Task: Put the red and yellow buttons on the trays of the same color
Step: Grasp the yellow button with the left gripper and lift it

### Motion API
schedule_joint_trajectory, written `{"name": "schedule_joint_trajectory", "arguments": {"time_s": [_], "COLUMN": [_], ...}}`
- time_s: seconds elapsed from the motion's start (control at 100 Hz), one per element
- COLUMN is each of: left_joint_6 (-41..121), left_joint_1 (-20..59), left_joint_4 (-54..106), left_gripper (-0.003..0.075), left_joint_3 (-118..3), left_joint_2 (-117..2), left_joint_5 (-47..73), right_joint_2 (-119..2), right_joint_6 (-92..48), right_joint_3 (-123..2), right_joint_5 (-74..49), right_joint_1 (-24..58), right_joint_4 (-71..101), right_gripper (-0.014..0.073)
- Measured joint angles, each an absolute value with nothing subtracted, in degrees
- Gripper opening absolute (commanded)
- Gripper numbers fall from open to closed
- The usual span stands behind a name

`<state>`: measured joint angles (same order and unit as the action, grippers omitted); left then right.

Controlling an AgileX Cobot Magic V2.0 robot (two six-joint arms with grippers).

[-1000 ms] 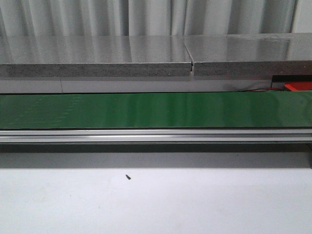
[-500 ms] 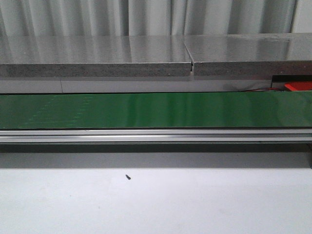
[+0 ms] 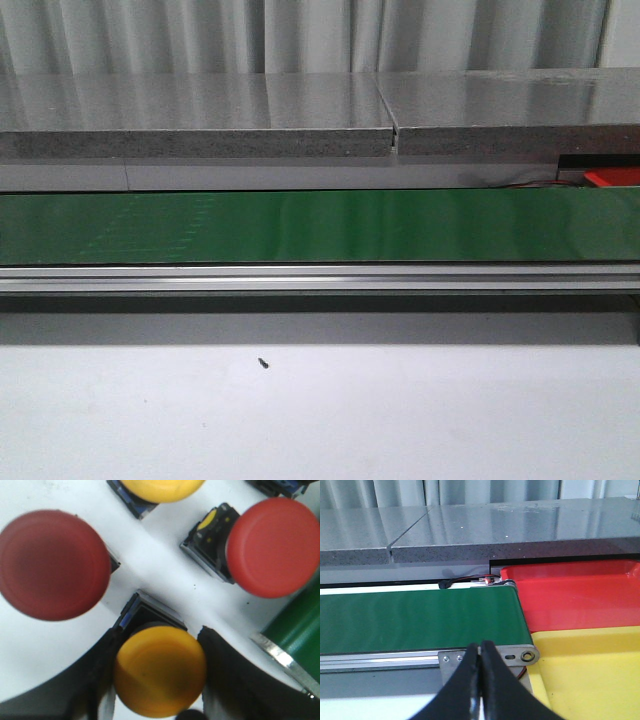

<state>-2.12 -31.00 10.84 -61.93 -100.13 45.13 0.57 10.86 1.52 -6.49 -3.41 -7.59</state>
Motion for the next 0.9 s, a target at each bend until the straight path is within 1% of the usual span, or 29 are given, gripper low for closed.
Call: {"name": "schedule_joint_trajectory", "arguments": {"time_s": [0.32, 0.76, 0.9], "left_joint_6": [-0.9, -0.8, 0.0], "left_joint_1": [-31.0, -31.0, -29.9], "left_joint_4": [10.8, 10.8, 10.7], "left_gripper": [0.0148, 0.0148, 0.0148], "left_joint_3": [-61.9, -61.9, -61.9], "left_joint_2": [-99.2, -90.0, -87.0], "left_joint_5": [45.0, 49.0, 50.4], "right_joint_2": [0.6, 0.6, 0.6], "right_joint_6": [10.9, 10.9, 10.9], "right_joint_3": [1.5, 1.5, 1.5], "right_joint_5": [-6.5, -6.5, -6.5], "right_joint_1": [-3.4, -3.4, -3.4], "right_joint_4": [-7.6, -7.6, -7.6], "right_gripper": [-0.0066, -0.0066, -0.0066]}}
